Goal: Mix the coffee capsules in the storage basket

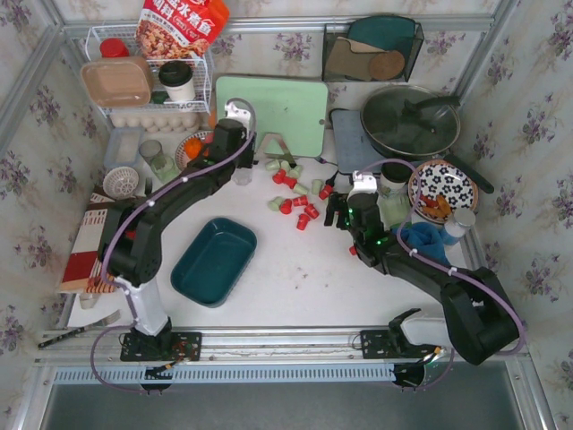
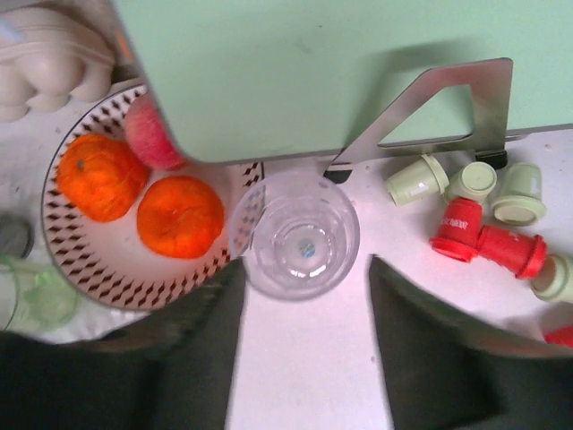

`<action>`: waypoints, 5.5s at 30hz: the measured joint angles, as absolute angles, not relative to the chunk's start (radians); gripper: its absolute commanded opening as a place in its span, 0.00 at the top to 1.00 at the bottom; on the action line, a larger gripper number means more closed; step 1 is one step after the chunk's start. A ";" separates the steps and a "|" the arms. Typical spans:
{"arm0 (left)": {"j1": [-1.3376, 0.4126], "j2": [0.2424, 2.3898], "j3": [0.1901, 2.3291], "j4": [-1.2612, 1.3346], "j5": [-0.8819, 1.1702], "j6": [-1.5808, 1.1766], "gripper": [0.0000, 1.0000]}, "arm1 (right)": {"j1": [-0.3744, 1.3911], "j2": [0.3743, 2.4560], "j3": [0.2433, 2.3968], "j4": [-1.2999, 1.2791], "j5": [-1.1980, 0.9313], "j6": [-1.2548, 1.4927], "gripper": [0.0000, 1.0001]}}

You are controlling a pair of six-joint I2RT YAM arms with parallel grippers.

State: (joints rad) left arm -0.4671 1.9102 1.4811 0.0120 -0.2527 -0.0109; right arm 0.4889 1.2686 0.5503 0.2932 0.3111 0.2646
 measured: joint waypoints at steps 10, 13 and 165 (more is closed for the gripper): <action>-0.504 1.526 1.237 -0.208 -0.341 -0.182 0.26 | 0.489 1.298 0.567 0.287 0.292 0.275 0.15; -0.505 1.417 1.157 -0.347 -0.342 -0.243 0.26 | 0.489 1.296 0.567 0.286 0.285 0.275 0.15; -0.144 0.685 0.992 -0.812 0.169 -0.212 0.01 | 0.678 1.753 0.870 0.123 0.378 0.607 0.74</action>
